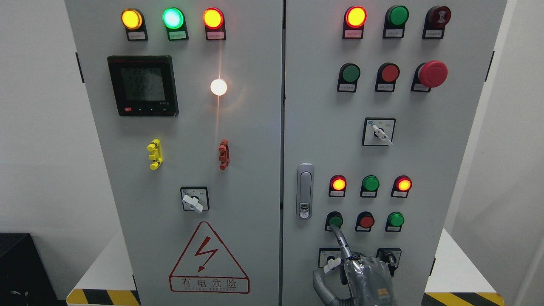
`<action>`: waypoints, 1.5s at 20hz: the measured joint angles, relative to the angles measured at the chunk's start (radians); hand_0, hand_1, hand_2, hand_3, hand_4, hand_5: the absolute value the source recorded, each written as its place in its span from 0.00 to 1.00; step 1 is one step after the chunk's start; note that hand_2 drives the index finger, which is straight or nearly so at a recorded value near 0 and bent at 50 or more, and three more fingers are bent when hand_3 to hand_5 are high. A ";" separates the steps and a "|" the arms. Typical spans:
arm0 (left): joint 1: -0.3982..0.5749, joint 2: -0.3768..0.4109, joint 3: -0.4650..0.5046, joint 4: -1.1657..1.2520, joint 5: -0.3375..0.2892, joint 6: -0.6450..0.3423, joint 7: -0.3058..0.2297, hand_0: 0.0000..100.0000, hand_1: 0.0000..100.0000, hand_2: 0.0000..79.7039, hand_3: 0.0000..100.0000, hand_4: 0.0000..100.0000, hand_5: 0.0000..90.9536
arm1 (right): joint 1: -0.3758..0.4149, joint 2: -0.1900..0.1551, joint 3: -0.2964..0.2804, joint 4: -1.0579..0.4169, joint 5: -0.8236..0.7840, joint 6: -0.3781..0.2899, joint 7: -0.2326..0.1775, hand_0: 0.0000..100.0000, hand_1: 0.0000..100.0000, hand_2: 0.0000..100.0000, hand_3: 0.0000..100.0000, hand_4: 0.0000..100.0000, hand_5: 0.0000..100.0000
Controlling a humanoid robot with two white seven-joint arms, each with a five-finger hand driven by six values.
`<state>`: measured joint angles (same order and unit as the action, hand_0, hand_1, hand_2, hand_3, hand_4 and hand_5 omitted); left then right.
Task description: Press green start button
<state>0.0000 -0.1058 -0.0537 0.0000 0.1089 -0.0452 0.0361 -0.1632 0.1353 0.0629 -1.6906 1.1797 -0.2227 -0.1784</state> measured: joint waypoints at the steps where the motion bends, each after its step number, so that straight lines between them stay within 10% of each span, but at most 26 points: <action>1: 0.000 0.000 0.000 0.000 0.000 0.000 0.000 0.12 0.56 0.00 0.00 0.00 0.00 | 0.008 0.000 0.001 -0.009 -0.011 -0.008 -0.004 0.55 0.33 0.00 0.81 0.79 0.79; 4: 0.000 0.000 0.000 0.000 0.000 0.000 0.000 0.12 0.56 0.00 0.00 0.00 0.00 | 0.037 0.000 0.001 -0.040 -0.050 -0.025 -0.018 0.45 0.28 0.00 0.71 0.70 0.69; 9: 0.000 0.000 0.000 0.000 0.000 0.000 0.000 0.12 0.56 0.00 0.00 0.00 0.00 | 0.101 0.000 0.003 -0.098 -0.157 -0.029 -0.022 0.00 0.22 0.00 0.38 0.43 0.43; 17: 0.000 0.000 0.000 0.000 0.000 0.000 0.004 0.12 0.56 0.00 0.00 0.00 0.00 | 0.192 0.000 0.011 -0.196 -0.433 -0.012 0.031 0.00 0.07 0.00 0.10 0.08 0.04; 30: 0.000 0.000 0.000 0.000 0.000 0.000 -0.001 0.12 0.56 0.00 0.00 0.00 0.00 | 0.260 0.000 0.034 -0.333 -0.808 0.123 0.162 0.00 0.02 0.00 0.06 0.02 0.00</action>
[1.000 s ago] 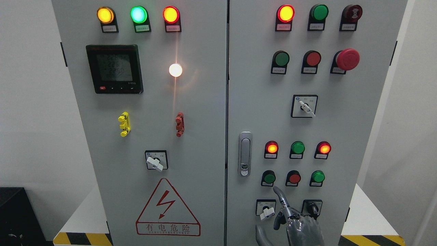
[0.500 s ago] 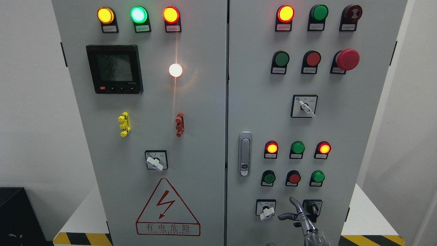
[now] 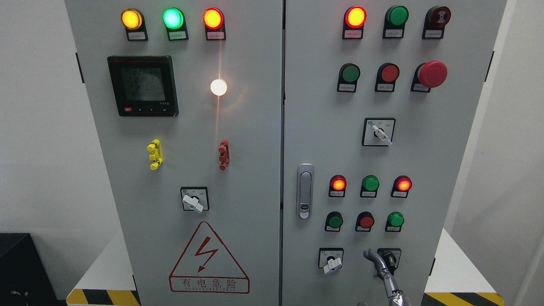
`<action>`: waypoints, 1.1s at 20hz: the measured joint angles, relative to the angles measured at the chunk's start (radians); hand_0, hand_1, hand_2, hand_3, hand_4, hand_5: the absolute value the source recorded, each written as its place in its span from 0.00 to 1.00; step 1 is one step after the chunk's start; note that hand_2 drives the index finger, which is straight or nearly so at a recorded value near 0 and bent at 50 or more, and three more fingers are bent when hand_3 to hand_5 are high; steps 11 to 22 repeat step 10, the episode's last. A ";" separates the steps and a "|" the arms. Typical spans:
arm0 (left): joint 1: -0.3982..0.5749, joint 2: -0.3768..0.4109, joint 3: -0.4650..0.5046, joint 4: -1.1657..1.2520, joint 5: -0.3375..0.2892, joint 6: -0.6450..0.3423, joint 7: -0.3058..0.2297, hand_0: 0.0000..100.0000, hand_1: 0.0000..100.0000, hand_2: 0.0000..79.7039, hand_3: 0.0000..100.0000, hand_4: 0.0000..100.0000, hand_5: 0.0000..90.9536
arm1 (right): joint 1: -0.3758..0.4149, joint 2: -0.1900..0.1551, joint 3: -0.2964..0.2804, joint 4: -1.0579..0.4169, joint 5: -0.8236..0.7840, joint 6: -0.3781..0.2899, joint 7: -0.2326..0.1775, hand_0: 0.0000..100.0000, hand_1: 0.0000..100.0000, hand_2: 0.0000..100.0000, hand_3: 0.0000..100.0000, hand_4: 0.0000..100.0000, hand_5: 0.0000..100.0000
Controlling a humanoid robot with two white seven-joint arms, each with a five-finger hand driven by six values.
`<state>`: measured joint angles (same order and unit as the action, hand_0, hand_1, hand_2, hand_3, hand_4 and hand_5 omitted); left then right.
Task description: Press green start button
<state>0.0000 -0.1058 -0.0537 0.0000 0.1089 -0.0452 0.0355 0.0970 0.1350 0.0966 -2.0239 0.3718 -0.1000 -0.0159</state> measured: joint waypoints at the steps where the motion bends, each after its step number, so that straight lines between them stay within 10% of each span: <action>1: 0.000 0.000 0.000 0.000 0.000 0.000 0.000 0.12 0.56 0.00 0.00 0.00 0.00 | 0.001 0.000 0.001 -0.005 -0.015 0.001 0.004 0.00 0.02 0.00 0.05 0.02 0.00; 22: 0.000 0.000 0.000 0.000 0.000 0.000 0.000 0.12 0.56 0.00 0.00 0.00 0.00 | 0.002 0.000 0.010 -0.039 -0.093 0.004 0.024 0.00 0.01 0.00 0.04 0.00 0.00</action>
